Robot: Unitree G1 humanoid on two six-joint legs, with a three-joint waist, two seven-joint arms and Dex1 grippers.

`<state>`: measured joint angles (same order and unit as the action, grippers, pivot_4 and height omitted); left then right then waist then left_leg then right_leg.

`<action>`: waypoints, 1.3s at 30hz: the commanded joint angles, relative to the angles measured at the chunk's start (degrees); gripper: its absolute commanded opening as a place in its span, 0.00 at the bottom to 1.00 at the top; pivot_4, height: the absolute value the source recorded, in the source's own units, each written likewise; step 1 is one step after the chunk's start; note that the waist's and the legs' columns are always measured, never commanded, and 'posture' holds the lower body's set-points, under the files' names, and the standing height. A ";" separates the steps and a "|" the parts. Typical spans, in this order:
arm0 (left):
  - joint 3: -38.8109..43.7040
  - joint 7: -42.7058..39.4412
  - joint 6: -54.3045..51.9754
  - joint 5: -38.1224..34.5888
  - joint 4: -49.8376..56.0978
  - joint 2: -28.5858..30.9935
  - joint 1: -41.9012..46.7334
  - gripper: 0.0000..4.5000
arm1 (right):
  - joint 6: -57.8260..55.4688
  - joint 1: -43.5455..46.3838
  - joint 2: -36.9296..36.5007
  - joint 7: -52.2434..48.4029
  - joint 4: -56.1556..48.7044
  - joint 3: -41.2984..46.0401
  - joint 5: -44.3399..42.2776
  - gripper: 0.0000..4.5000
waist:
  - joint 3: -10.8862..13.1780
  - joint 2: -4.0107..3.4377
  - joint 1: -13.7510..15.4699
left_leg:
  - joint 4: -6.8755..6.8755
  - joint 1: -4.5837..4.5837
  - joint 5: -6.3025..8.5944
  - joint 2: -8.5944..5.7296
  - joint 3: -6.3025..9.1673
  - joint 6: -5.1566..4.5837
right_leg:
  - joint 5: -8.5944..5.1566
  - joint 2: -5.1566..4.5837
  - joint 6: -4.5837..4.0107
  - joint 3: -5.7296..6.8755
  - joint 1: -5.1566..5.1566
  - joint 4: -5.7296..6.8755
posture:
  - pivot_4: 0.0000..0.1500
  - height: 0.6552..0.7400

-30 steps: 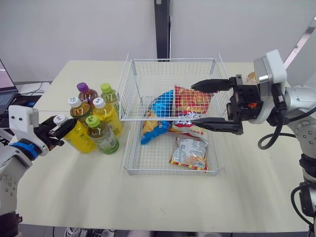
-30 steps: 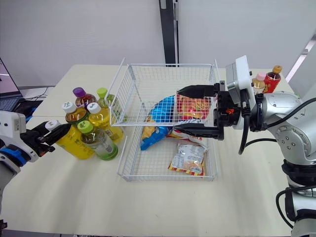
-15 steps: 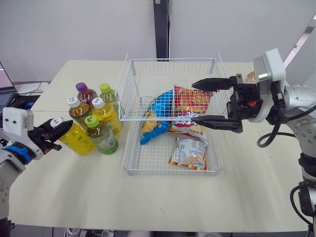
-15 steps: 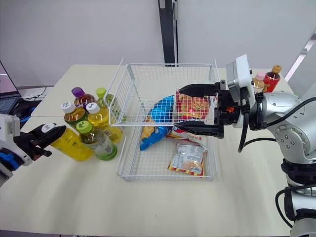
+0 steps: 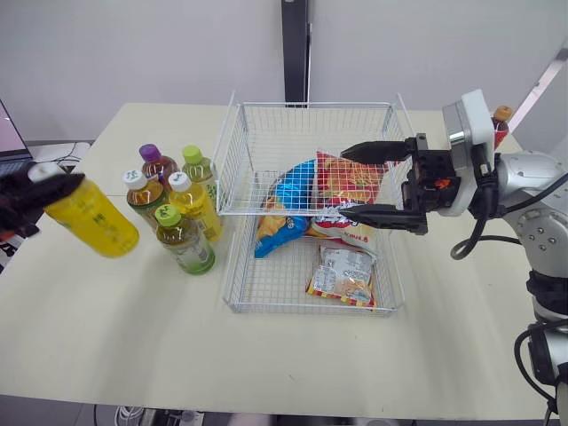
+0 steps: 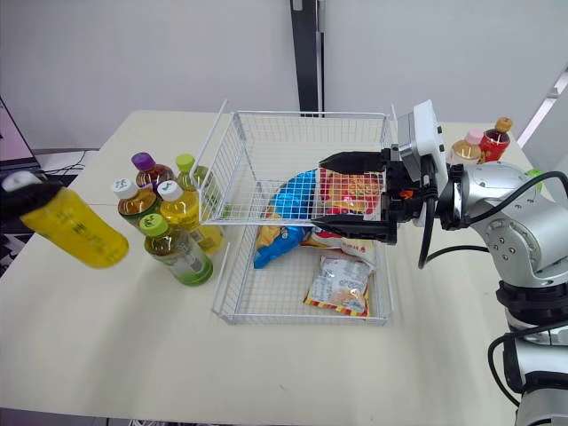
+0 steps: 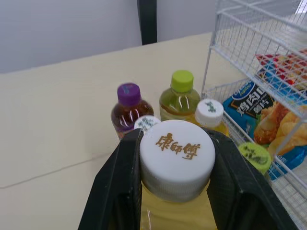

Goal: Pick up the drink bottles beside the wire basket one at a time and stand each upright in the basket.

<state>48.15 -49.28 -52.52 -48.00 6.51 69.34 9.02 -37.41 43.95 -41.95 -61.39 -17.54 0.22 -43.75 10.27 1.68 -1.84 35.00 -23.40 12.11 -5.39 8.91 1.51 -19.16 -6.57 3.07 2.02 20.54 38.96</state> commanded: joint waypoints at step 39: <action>-48.88 -17.19 6.40 17.18 -33.92 -28.78 83.18 0.30 | -8.84 -12.10 -15.89 12.62 -13.02 22.99 -15.66 1.00 | 0.23 0.31 -1.10 | 1.08 -0.80 -0.13 0.06 -0.14 0.16 | 0.07 0.39 0.13 -0.04 0.64 0.97 | 1.00 1.00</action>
<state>-2.11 -67.35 -48.01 -31.07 -28.48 40.48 89.22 -46.91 31.84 -56.69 -49.34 -30.27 20.79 -59.58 10.50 1.99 -2.93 36.08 -24.22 11.98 -5.33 8.75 1.67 -19.09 -6.19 3.20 1.97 21.21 39.93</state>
